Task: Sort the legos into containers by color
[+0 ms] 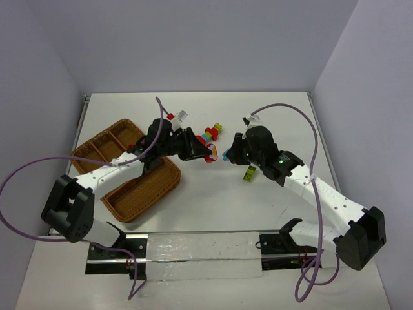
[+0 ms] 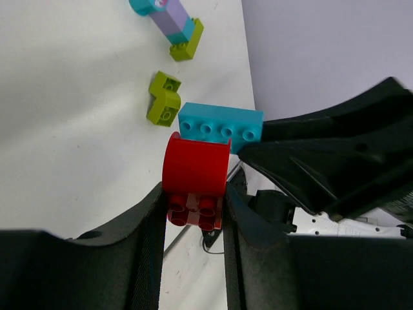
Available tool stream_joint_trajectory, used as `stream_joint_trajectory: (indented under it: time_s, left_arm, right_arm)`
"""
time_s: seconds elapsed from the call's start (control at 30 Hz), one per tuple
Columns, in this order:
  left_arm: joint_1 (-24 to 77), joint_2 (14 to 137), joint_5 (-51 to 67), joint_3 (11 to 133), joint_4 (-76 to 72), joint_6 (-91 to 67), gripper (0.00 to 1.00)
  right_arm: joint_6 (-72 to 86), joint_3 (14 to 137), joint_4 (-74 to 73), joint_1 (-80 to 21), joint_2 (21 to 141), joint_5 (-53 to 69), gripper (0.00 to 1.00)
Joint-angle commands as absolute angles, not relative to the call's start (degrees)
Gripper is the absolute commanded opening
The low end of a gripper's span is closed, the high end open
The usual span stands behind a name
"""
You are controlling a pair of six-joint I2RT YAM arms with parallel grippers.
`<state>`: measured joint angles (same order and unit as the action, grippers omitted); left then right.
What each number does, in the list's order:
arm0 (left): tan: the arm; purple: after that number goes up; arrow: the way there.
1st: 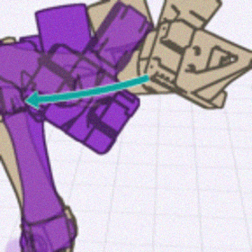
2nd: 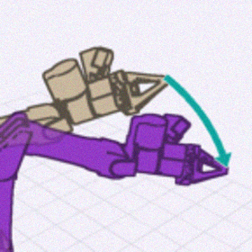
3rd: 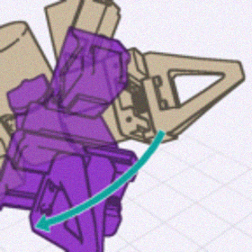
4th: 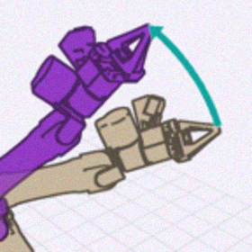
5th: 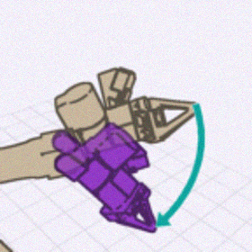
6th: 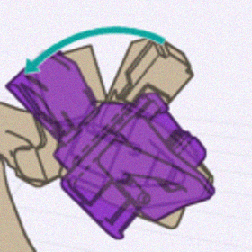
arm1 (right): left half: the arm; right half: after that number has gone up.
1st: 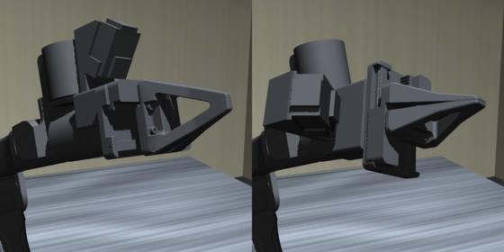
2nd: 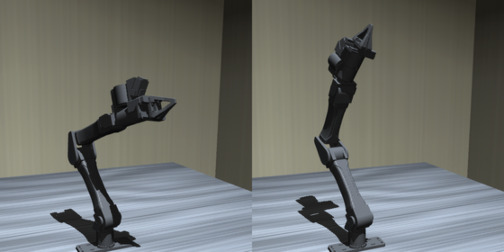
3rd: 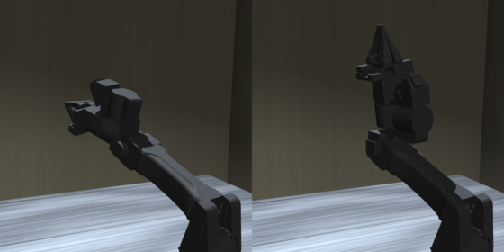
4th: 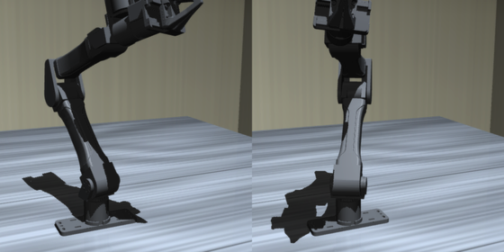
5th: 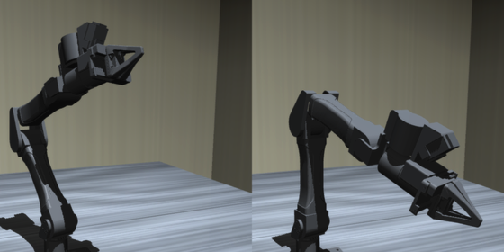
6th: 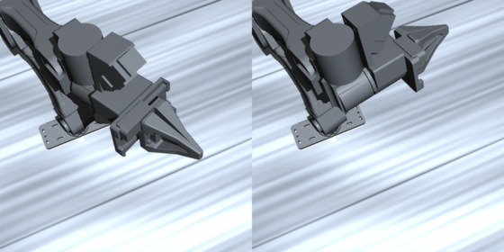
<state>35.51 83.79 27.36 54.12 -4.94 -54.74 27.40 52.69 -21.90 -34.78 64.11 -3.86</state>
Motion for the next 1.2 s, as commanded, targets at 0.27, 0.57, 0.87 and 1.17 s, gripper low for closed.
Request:
stream_joint_trajectory:
  time_s: [0.27, 0.57, 0.87, 1.17]
  left_arm:
    - [18.28, 76.35, -1.26, 62.73, 33.94, -52.19, 0.0]
    - [3.87, 82.05, -7.84, 66.65, 33.29, -49.87, 0.0]
    - [0.26, 95.96, -9.84, 77.37, 33.83, -48.02, 0.17]
    - [0.77, 95.92, -7.72, 78.11, 31.78, -46.47, 0.95]
  right_arm:
    - [27.74, 50.28, -21.29, -32.73, 60.79, -6.18, 0.0]
    - [26.98, 50.24, -20.13, -32.7, 61.57, -3.95, 0.0]
    - [26.82, 50.5, -19.98, -32.7, 61.38, -2.67, 0.0]
    - [26.55, 49.86, -20.36, -32.78, 61.59, -1.87, 0.0]
